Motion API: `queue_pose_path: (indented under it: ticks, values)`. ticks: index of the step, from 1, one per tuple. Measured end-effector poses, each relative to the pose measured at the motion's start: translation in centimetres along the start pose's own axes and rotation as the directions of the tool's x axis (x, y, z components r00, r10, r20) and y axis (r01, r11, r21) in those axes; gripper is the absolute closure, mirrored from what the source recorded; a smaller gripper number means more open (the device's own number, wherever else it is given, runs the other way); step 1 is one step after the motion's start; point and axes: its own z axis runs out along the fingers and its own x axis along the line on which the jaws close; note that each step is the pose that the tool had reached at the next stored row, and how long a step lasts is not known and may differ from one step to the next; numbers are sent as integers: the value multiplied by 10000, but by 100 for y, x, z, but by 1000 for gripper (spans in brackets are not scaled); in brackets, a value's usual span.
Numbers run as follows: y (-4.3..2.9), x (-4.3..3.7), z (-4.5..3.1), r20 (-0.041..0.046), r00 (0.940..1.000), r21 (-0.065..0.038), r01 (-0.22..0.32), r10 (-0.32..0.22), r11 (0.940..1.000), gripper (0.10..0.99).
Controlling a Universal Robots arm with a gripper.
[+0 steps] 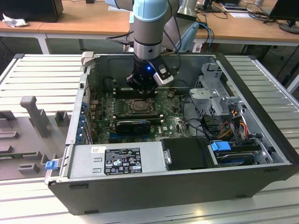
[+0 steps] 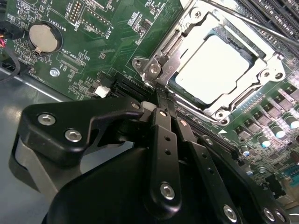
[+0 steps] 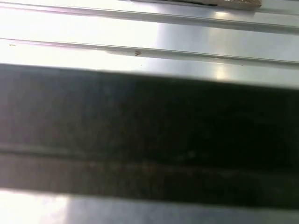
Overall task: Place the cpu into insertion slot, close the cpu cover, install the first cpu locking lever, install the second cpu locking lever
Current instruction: 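Install the first cpu locking lever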
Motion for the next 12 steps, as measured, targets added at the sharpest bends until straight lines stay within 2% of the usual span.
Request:
queue_pose_path:
  ticks: [3,5,12]
  values:
    - [4,-2,-42,2,10000,-5,1,-1,10000,980]
    - [10,-3,-124,0,10000,-3,1,-1,10000,980]
    - [-39,0,-130,0,10000,-3,1,-1,10000,980]
